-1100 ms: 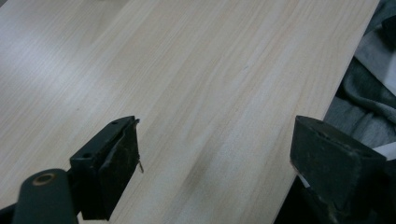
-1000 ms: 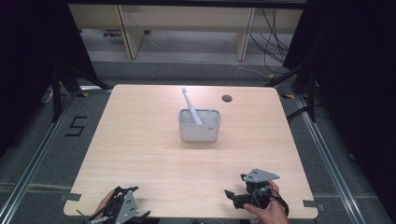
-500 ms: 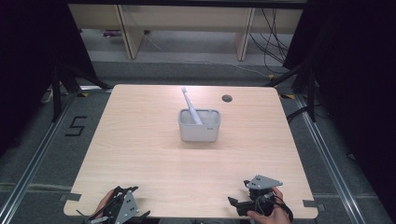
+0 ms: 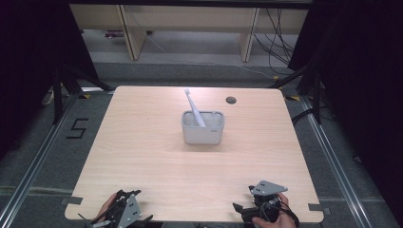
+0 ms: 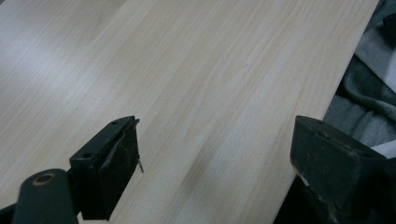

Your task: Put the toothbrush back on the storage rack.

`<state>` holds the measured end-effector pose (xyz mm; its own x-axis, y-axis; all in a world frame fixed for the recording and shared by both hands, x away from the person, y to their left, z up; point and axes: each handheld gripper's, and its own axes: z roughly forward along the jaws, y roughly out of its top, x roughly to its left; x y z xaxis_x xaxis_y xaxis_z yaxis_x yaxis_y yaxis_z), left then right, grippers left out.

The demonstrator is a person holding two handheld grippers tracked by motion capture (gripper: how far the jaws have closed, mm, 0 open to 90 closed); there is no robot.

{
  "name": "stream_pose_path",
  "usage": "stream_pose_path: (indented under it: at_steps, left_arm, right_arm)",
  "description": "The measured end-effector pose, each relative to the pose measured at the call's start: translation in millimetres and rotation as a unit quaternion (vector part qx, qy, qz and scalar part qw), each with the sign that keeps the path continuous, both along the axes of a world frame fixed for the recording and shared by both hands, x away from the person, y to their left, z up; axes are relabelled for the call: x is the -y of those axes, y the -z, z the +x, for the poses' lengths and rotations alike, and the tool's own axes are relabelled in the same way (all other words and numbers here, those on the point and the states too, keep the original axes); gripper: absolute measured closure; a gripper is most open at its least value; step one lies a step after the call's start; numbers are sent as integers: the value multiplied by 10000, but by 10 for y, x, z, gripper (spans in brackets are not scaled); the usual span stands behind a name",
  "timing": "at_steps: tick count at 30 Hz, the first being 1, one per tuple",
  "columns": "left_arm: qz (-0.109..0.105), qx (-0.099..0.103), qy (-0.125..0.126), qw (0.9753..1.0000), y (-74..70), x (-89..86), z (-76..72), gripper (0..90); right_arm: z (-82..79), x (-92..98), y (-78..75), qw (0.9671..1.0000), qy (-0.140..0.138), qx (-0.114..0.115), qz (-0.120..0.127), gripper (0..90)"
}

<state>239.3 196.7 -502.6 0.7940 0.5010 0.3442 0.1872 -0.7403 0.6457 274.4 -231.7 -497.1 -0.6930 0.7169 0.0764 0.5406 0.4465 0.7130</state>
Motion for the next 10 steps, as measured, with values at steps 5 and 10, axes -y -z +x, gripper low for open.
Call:
stream_pose_path:
  at_steps: [5, 10]
  left_arm:
    - [-23, 53, -57, 10000, 15, 10, 1, 150]
    - [9, 4, -15, 10000, 5, 0, 1, 150]
  right_arm:
    - [-14, -12, -6, 10000, 37, -70, -30, 161]
    - [1, -14, 4, 10000, -80, 11, -34, 161]
